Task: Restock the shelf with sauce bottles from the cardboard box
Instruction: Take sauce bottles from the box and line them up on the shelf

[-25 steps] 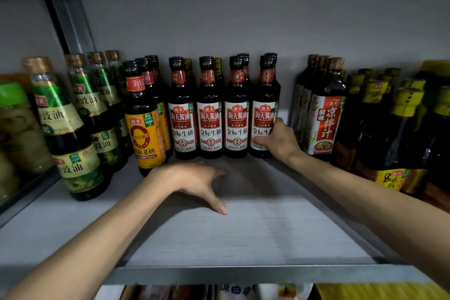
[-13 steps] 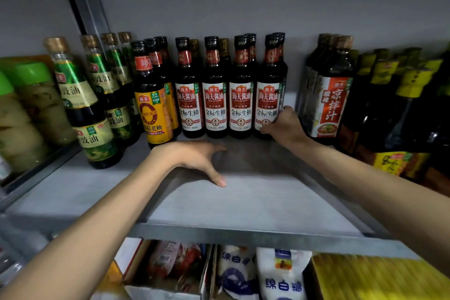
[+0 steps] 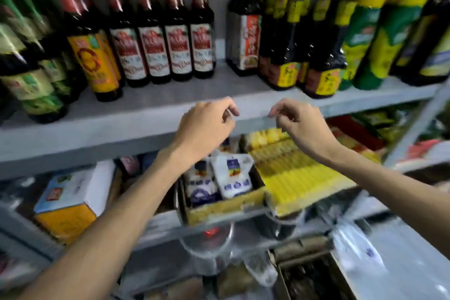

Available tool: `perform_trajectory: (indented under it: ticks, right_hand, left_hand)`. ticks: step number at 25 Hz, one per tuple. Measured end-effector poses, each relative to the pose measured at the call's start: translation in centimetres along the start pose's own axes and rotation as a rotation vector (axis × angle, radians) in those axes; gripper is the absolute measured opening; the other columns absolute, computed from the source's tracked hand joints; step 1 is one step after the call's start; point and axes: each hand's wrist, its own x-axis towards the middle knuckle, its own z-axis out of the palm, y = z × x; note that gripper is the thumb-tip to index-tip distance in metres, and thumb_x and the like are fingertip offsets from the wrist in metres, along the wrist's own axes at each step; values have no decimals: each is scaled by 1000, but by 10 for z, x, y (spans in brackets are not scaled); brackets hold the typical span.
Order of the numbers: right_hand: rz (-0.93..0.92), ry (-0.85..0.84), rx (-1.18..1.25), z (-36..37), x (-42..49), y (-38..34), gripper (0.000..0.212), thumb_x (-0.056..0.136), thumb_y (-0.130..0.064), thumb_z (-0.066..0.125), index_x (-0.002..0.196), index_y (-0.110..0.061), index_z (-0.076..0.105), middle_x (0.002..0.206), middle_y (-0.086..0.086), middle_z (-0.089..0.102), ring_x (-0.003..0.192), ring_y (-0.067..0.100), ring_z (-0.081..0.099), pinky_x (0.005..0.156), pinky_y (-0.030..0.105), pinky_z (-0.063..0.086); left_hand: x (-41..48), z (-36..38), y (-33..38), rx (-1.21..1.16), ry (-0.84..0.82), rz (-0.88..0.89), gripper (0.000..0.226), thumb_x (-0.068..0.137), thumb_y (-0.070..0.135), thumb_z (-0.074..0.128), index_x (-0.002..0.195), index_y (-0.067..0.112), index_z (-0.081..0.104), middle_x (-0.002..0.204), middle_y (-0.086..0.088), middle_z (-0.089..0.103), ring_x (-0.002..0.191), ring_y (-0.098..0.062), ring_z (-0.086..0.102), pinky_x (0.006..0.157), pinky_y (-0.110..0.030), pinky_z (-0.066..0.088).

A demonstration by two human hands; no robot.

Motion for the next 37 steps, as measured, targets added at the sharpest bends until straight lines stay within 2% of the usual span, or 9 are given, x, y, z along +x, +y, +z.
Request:
perform_trajectory:
  ticks: [8,12,17,20,26,30,32,34,37]
  right_hand:
    - [360,-386,-202,-44,-152,143,23,84,-4,56,83,-27,60,61,-11,57,59,14,54,59,30,40]
    - [495,-516,-125,-37,-211,236,23,89,-7,54,82,-27,62,64,-11,60,61,10,58,63,29,47]
    - [627,-754,-85,5,-290,386,23,86,-6,54,89,-27,64,72,-8,55,72,17,56,64,23,42]
    - [610,-912,-217,41,-334,469,25,92,-18,54,113,-27,64,93,0,59,93,26,64,70,27,47]
    - [586,-1010,-286,187,-426,629,39,98,-15,38,129,-33,52,122,7,62,105,29,62,74,31,47]
    - [491,-951,-263,331,-465,696,36,101,-21,38,136,-25,42,108,9,67,94,31,67,66,33,48]
    - [477,-919,-248,403,-478,713,41,100,-23,39,141,-25,36,111,10,67,97,33,67,71,37,49]
    - [417,-933,-253,460,-492,723,49,100,-23,39,147,-28,28,117,10,64,101,32,66,73,38,48]
    - [327,-939,-314,504,-503,734,47,102,-20,32,148,-25,25,114,11,62,96,32,67,63,37,40]
  left_hand:
    - [-48,169,75,-203,-820,-2,17,93,21,60,107,16,65,80,-2,71,62,-13,60,60,-22,47]
    - [-74,268,85,-298,-1011,-159,17,97,18,54,111,11,61,84,-5,67,61,-13,60,52,-20,45]
    - [-145,431,86,-434,-1012,-593,6,94,10,58,99,12,59,78,-3,60,58,-10,57,51,-21,44]
    - [-195,528,64,-385,-1099,-785,8,97,9,54,103,12,53,87,-3,55,63,-10,53,47,-18,41]
    - [-288,752,-28,-312,-1032,-1147,26,96,5,50,121,12,43,87,-8,54,65,-17,54,48,-25,44]
    - [-352,878,-91,-293,-954,-1233,46,99,10,44,143,16,32,83,-3,53,59,-18,50,51,-29,41]
    - [-381,922,-113,-349,-912,-1267,50,102,10,38,150,21,26,102,-5,60,68,-21,57,59,-33,50]
    - [-399,943,-123,-416,-914,-1227,46,102,10,44,145,14,31,118,-15,64,83,-28,66,77,-43,57]
    - [-410,951,-133,-391,-981,-1102,26,100,17,50,125,12,42,100,-12,69,78,-25,71,73,-36,61]
